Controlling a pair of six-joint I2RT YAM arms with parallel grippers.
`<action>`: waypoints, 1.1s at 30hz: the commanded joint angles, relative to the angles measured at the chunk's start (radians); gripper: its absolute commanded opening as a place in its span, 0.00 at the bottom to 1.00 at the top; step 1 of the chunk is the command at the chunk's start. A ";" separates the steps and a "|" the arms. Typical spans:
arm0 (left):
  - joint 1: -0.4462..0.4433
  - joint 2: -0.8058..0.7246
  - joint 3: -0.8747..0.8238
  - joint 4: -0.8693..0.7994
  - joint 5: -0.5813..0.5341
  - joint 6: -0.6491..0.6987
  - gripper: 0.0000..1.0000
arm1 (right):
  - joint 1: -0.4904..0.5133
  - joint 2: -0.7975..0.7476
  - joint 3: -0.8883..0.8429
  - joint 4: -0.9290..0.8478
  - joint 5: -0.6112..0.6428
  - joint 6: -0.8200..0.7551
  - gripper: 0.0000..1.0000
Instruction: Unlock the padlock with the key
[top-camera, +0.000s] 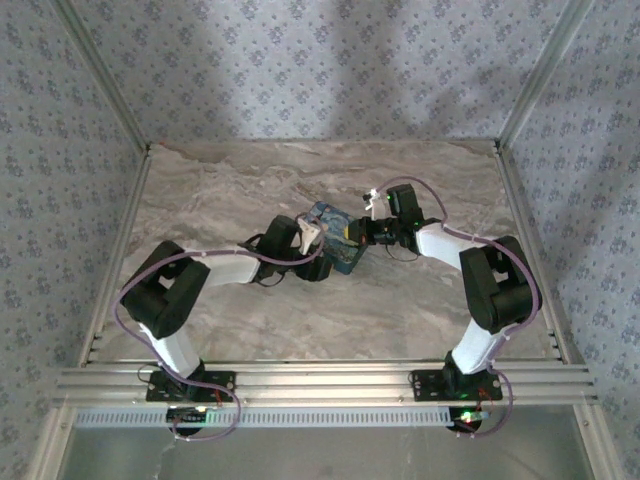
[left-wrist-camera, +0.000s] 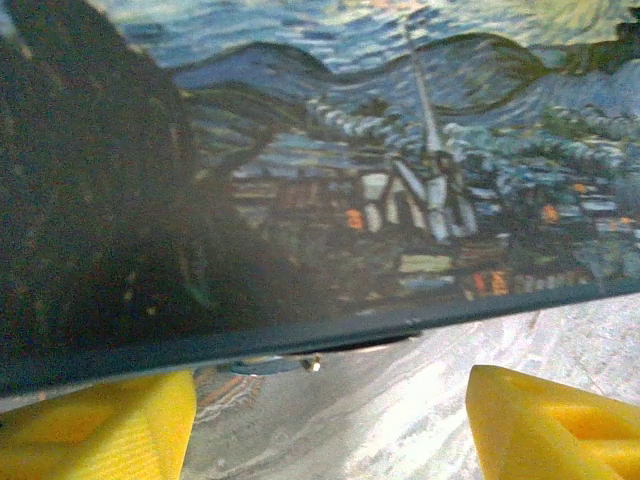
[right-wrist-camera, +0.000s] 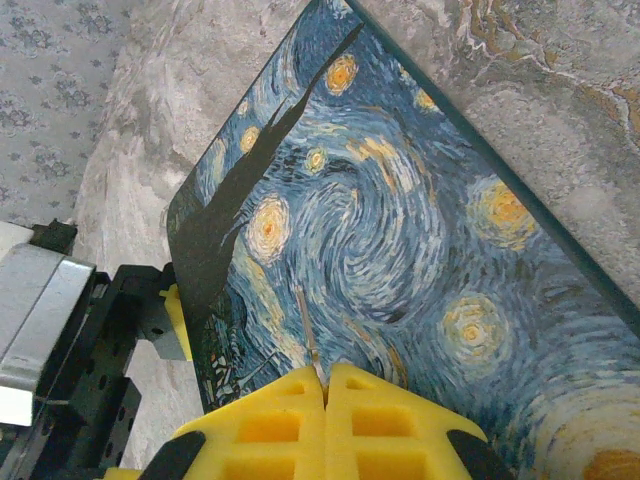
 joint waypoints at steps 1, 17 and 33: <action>-0.004 0.024 -0.010 0.073 -0.015 0.008 0.71 | 0.007 0.036 -0.005 -0.086 0.046 0.003 0.00; -0.010 0.081 0.021 0.077 -0.038 -0.004 0.52 | 0.013 0.041 0.000 -0.079 0.041 0.009 0.00; -0.019 0.067 0.048 0.039 -0.046 -0.005 0.27 | 0.018 -0.003 -0.006 -0.054 0.037 0.003 0.00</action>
